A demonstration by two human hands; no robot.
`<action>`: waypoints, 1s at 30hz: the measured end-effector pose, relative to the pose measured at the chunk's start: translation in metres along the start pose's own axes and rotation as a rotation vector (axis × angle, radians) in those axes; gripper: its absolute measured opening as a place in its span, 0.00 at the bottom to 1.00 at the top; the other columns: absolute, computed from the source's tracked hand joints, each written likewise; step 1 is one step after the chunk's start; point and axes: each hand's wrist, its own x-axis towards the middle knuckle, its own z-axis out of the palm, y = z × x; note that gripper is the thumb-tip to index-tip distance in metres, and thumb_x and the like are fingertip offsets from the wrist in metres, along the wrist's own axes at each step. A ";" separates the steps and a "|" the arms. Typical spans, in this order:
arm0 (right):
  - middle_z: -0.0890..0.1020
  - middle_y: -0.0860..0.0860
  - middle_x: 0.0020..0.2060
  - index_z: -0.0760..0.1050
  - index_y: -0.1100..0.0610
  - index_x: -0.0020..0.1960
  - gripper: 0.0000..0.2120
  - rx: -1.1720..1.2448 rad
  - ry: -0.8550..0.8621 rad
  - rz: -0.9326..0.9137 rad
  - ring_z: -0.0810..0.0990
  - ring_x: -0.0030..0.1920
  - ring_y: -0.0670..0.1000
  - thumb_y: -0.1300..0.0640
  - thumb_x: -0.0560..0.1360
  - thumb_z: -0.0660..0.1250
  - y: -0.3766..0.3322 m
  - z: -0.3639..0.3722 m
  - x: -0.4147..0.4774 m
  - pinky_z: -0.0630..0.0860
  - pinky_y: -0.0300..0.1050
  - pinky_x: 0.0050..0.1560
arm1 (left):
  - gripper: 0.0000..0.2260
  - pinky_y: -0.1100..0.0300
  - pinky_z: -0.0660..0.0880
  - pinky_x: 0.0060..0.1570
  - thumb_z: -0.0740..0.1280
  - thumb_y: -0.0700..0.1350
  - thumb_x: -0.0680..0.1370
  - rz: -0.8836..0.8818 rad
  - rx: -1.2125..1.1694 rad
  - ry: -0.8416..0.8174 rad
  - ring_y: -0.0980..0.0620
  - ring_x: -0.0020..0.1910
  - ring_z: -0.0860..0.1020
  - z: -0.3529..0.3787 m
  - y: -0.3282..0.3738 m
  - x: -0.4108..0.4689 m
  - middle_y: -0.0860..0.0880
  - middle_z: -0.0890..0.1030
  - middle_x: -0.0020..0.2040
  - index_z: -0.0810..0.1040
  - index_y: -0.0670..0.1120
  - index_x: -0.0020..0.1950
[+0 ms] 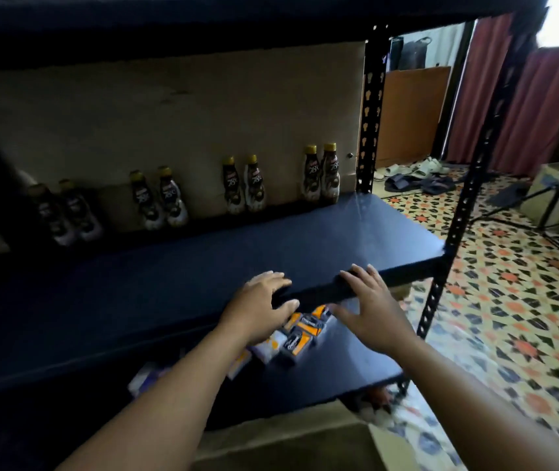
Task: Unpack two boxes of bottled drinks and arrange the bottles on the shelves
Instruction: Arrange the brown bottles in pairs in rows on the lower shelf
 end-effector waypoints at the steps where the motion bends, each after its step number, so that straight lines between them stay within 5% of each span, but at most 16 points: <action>1: 0.64 0.51 0.80 0.67 0.51 0.79 0.32 0.072 -0.083 0.019 0.59 0.81 0.52 0.42 0.79 0.70 -0.007 0.001 -0.022 0.58 0.48 0.77 | 0.23 0.58 0.54 0.77 0.70 0.55 0.78 0.017 0.029 -0.027 0.54 0.79 0.61 -0.003 0.000 -0.025 0.52 0.69 0.77 0.76 0.50 0.72; 4: 0.79 0.53 0.67 0.69 0.50 0.77 0.31 0.137 -0.438 0.119 0.78 0.67 0.51 0.43 0.78 0.72 -0.029 0.000 -0.085 0.72 0.43 0.65 | 0.23 0.58 0.65 0.73 0.72 0.58 0.76 -0.039 -0.034 -0.139 0.54 0.71 0.72 -0.011 -0.009 -0.099 0.52 0.77 0.70 0.78 0.54 0.70; 6: 0.81 0.47 0.59 0.68 0.48 0.77 0.32 0.038 -0.661 0.079 0.79 0.60 0.47 0.40 0.77 0.71 -0.042 0.004 -0.124 0.72 0.39 0.58 | 0.27 0.55 0.74 0.65 0.71 0.64 0.73 -0.113 -0.106 -0.380 0.57 0.60 0.79 -0.017 -0.018 -0.153 0.55 0.82 0.62 0.76 0.58 0.70; 10: 0.82 0.45 0.57 0.68 0.46 0.77 0.32 0.018 -0.713 0.014 0.80 0.58 0.45 0.38 0.76 0.71 -0.057 0.026 -0.189 0.71 0.36 0.56 | 0.30 0.58 0.74 0.65 0.72 0.61 0.76 -0.194 -0.001 -0.753 0.57 0.61 0.79 -0.013 -0.039 -0.242 0.52 0.80 0.64 0.70 0.55 0.76; 14: 0.77 0.48 0.70 0.69 0.47 0.77 0.31 -0.159 -0.820 -0.082 0.75 0.71 0.52 0.39 0.78 0.70 -0.059 0.069 -0.232 0.70 0.44 0.69 | 0.33 0.62 0.70 0.65 0.70 0.62 0.77 -0.285 -0.007 -0.747 0.54 0.68 0.73 0.008 -0.066 -0.307 0.52 0.73 0.73 0.64 0.55 0.80; 17: 0.77 0.47 0.71 0.67 0.46 0.78 0.31 -0.129 -0.870 -0.103 0.75 0.70 0.51 0.41 0.78 0.70 -0.065 0.092 -0.242 0.70 0.42 0.67 | 0.39 0.59 0.67 0.69 0.71 0.62 0.77 -0.314 0.090 -0.850 0.51 0.75 0.68 0.022 -0.080 -0.325 0.53 0.65 0.79 0.56 0.54 0.83; 23: 0.81 0.51 0.65 0.67 0.46 0.77 0.29 -0.223 -0.924 -0.006 0.78 0.65 0.56 0.41 0.79 0.68 -0.038 0.139 -0.244 0.74 0.49 0.64 | 0.36 0.57 0.66 0.70 0.70 0.61 0.77 -0.294 -0.032 -0.633 0.48 0.75 0.66 0.051 -0.095 -0.305 0.52 0.68 0.78 0.59 0.58 0.81; 30: 0.80 0.52 0.65 0.72 0.47 0.73 0.23 -0.013 -0.964 0.280 0.77 0.66 0.56 0.47 0.80 0.69 0.021 0.194 -0.253 0.74 0.45 0.61 | 0.34 0.58 0.70 0.67 0.71 0.58 0.78 -0.378 -0.099 -0.763 0.48 0.70 0.72 0.127 -0.127 -0.293 0.48 0.73 0.74 0.62 0.55 0.81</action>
